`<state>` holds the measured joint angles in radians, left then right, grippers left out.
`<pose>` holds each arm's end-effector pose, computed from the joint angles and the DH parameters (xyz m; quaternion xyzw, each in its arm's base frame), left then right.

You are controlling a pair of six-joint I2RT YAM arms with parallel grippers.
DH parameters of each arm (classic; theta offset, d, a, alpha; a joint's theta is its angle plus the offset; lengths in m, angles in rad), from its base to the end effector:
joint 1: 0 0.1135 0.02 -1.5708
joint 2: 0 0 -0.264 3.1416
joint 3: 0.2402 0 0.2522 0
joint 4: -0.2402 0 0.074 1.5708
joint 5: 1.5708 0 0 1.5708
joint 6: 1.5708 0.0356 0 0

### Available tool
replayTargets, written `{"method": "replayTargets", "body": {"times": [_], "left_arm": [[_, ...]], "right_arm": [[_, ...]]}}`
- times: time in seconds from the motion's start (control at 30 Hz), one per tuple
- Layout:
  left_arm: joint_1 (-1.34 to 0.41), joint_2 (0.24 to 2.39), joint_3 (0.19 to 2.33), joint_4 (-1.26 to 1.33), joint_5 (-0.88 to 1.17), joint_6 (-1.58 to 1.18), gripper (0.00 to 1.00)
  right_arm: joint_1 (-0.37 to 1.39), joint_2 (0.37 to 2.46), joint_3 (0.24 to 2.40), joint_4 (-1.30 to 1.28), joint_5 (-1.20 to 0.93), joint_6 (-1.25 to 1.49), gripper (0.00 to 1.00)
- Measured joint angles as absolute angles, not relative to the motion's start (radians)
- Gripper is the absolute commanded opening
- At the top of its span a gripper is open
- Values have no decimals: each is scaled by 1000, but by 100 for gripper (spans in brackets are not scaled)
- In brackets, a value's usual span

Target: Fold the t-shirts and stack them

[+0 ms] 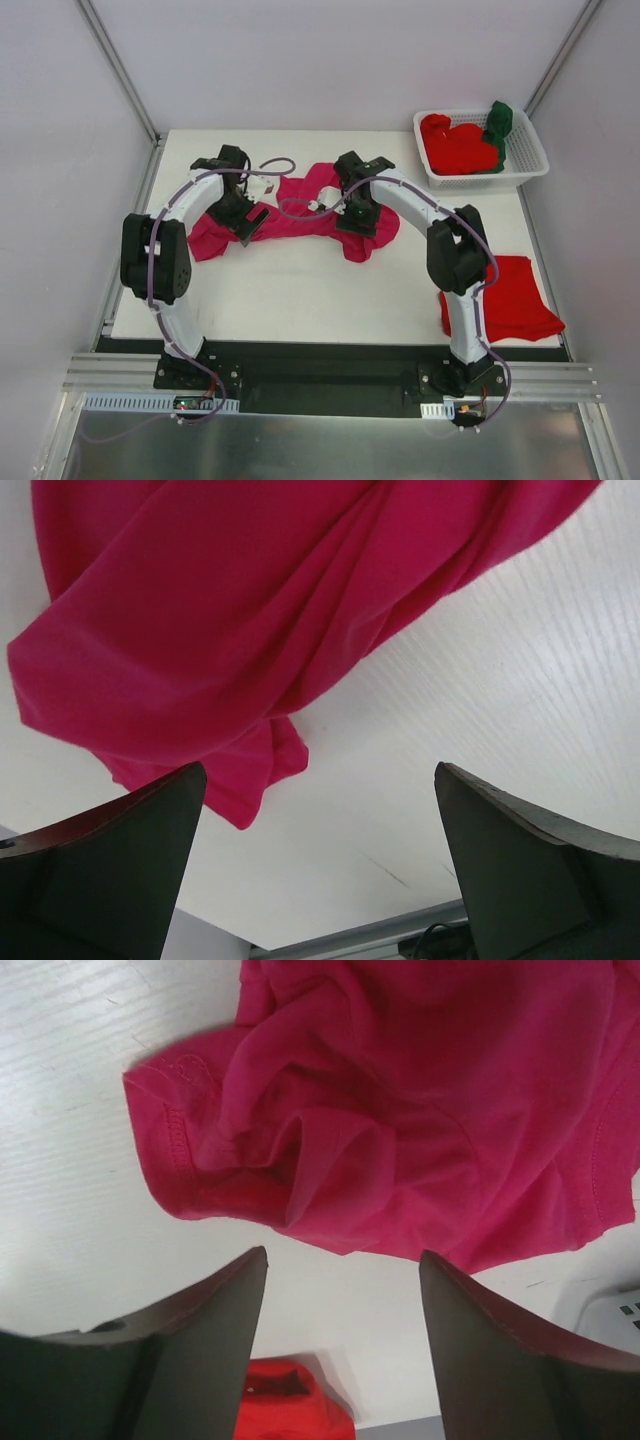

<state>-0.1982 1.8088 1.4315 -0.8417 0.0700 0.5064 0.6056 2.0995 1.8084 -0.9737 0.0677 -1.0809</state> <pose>0.3621 -0.0753 0.2328 0.3453 0.9214 -0.0072 0.1781 0.3615 0.2474 0.2242 -0.7342 0.6608 -0.0684 0.1402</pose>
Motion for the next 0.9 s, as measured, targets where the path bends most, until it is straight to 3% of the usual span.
{"method": "replayTargets", "body": {"times": [0.43,0.47,0.53,0.6,0.9], "left_arm": [[-151,1910,1503,-811,48,506,99],[-149,1910,1503,-811,47,506,99],[-138,1910,1503,-807,43,506,99],[-134,1910,1503,-805,42,506,99],[-116,1909,1505,-808,40,505,99]], "right_arm": [[656,2125,1869,-1000,30,-1031,62],[662,2125,1869,-1002,21,-1028,59],[676,2128,1869,-1016,6,-1023,44],[686,2132,1869,-1031,-7,-1016,37],[686,2145,1867,-1061,19,-1007,43]]}}
